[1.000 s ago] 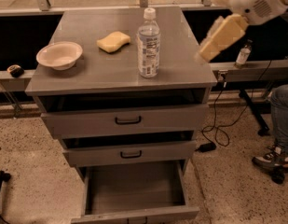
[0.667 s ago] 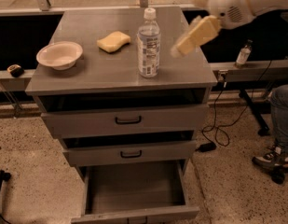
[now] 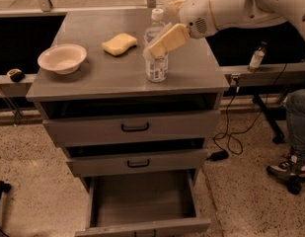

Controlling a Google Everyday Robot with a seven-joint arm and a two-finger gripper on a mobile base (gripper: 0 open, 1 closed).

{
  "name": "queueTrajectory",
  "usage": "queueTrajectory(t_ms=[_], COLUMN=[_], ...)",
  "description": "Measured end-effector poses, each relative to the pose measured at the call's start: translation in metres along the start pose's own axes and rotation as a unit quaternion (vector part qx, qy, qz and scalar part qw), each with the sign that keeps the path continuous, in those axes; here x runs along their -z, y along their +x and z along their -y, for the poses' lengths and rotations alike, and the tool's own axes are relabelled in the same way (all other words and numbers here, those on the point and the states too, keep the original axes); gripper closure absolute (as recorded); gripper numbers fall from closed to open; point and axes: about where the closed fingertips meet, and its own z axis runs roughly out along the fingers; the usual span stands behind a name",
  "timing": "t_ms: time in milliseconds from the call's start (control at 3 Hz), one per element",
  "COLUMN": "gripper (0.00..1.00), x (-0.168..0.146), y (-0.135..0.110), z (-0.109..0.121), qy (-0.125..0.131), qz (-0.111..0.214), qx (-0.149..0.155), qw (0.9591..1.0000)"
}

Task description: Place blue plastic bottle into bottom drawer

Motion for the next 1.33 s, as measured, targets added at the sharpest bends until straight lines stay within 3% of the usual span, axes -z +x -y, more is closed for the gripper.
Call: queueTrajectory(t_ms=[333,1000,1333], gripper=[0.0,0.42,0.66], x=[-0.025,-0.043,-0.039], y=[0.001,0.023,0.025], z=[0.005,0.021,0.025], qy=[-0.009,-0.02,-0.027], qz=[0.007,0.043,0.071], qx=[-0.013,-0.08,-0.095], qw=[0.9998,0.9957,0.9926])
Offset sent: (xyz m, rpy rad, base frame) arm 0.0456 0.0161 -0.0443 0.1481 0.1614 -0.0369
